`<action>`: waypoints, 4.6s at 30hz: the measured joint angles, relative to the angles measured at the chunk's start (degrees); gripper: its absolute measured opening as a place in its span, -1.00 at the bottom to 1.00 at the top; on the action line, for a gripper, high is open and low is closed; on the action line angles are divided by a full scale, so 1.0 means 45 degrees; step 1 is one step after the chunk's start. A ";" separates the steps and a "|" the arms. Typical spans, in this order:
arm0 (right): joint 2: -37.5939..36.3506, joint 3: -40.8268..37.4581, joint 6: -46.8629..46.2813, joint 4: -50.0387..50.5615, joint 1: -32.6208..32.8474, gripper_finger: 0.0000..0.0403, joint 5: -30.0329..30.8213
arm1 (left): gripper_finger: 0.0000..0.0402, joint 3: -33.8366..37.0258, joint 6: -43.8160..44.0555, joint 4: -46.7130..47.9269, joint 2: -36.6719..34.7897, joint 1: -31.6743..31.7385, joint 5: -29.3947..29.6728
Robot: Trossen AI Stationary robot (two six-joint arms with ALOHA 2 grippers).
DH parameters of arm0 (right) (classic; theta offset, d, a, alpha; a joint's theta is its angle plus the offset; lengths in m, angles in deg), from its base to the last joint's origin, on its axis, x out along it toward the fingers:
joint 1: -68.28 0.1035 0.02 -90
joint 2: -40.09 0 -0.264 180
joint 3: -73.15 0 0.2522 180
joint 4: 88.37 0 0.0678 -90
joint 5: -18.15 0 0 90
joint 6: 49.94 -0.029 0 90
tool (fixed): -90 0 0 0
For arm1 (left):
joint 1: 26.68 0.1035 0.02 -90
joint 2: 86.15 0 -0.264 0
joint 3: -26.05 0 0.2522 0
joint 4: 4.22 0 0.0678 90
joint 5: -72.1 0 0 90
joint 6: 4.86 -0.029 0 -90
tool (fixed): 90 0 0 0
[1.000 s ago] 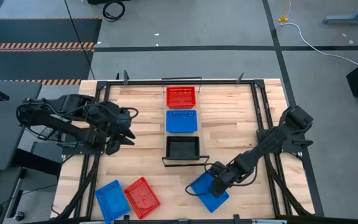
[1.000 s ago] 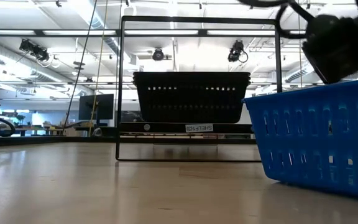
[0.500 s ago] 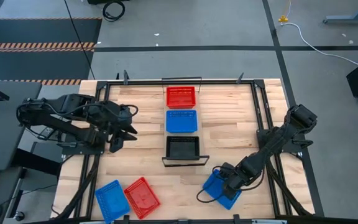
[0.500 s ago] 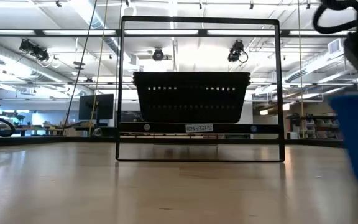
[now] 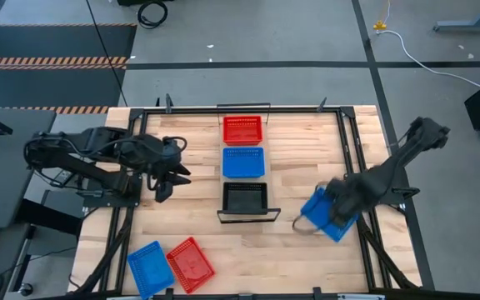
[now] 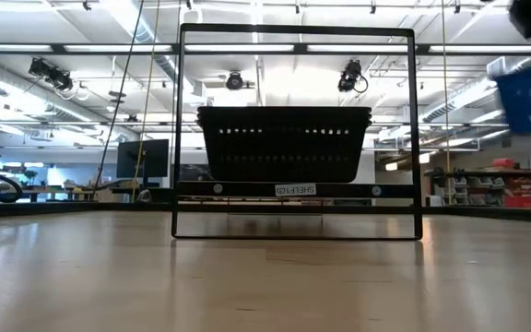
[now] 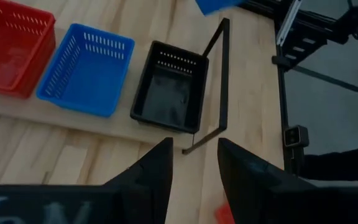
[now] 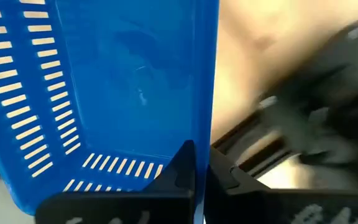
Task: Stack baskets on shelf by color
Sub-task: Stack the right blue bin on the blue bin on the shelf, then stack the red bin on the red bins on the shelf
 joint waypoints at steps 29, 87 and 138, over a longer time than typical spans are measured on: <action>0.4665 0.6986 2.0654 -0.4281 -1.2474 -0.97 0.0771 | -0.34 0.0000 0.1910 0.0095 0.1356 -0.1762 -0.0225; 0.8498 1.2208 1.9853 -0.2105 -1.3143 0.06 -0.2591 | -0.34 0.0000 0.1129 0.0572 0.1399 -0.2357 0.0082; 0.2286 0.3060 -0.3195 -0.4645 -0.1087 0.04 -0.0876 | -0.34 0.0000 -0.1318 -0.1105 0.2205 -0.5584 0.0148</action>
